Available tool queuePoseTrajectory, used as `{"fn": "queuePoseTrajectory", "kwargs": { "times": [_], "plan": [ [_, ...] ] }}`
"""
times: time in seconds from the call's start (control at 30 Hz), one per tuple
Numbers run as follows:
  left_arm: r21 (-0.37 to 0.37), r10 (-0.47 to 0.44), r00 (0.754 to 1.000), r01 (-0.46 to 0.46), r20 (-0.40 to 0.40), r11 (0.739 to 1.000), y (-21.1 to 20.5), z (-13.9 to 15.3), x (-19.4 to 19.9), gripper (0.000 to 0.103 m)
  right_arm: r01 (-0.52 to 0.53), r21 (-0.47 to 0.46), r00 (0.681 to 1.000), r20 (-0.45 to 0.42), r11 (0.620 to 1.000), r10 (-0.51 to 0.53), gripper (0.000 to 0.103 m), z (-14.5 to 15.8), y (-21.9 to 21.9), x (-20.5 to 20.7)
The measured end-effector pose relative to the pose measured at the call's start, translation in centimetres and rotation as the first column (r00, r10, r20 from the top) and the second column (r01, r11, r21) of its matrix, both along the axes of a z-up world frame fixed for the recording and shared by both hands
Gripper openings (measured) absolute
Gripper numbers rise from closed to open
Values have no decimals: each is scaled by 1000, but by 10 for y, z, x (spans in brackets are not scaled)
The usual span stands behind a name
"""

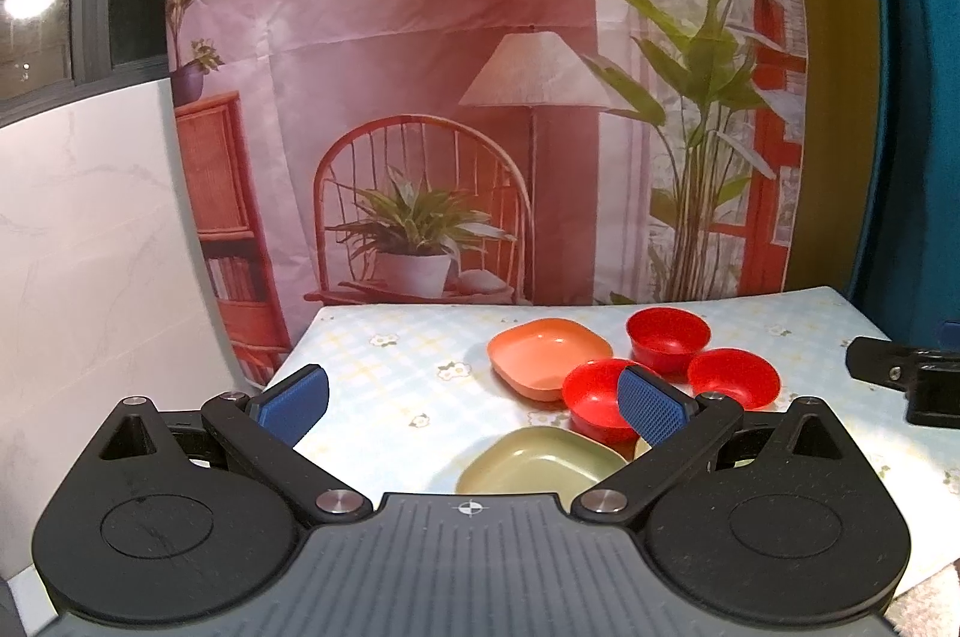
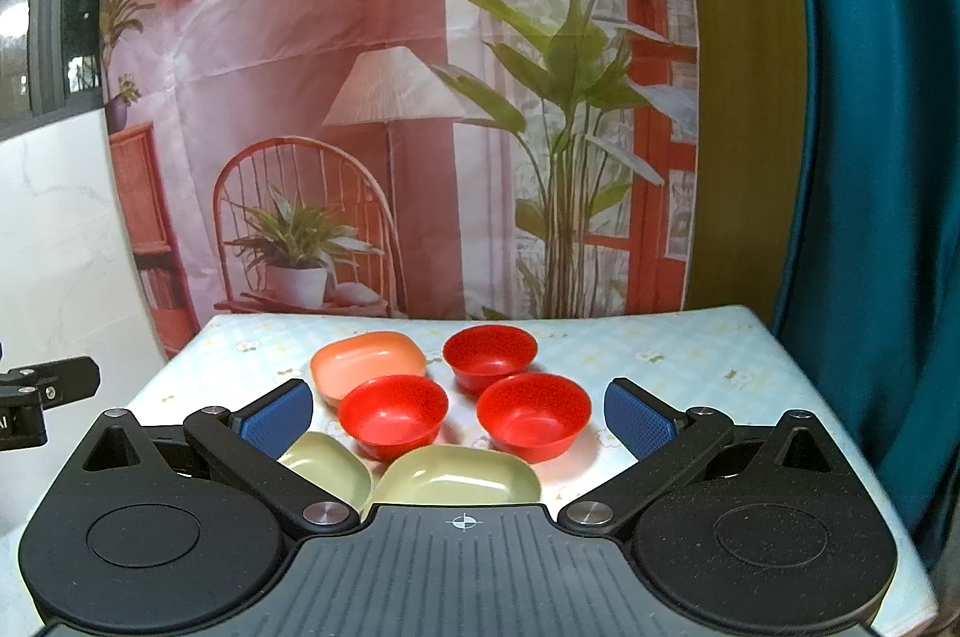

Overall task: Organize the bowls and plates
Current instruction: 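Move the left tool toward the rim of a green plate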

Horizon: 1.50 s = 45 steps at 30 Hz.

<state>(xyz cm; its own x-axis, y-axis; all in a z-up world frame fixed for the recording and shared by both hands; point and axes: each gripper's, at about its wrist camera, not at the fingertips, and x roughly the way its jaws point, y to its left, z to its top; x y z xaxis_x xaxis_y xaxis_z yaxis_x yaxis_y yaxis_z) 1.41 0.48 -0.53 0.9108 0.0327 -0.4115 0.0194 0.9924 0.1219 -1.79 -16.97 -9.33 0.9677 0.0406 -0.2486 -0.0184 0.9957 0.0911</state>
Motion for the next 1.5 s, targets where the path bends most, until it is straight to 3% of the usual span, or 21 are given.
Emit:
{"fn": "queuePoseTrajectory", "kwargs": {
  "times": [0.17,0.3,0.5,0.83,1.13,1.5],
  "plan": [
    [23,-6,1000,5,25,1000,2,-2,11,103,-53,46,998,37,998,51,103,-4,-16,19],
    [12,-5,1000,5,4,1000,7,-8,28,103,-55,20,995,83,998,53,103,-13,-27,32],
    [40,4,1000,-5,19,999,9,-19,45,103,-111,1,993,41,994,111,103,-24,-33,61],
    [45,32,997,-29,-74,999,13,-54,78,103,-64,47,997,-49,997,66,103,-51,-30,102],
    [17,15,984,-12,-176,1000,14,-92,101,102,-69,2,994,-81,998,69,103,-89,-20,120],
    [-66,23,941,-48,-339,997,24,-139,122,91,-80,22,981,-177,997,83,101,-125,-19,136]
  ]
}}
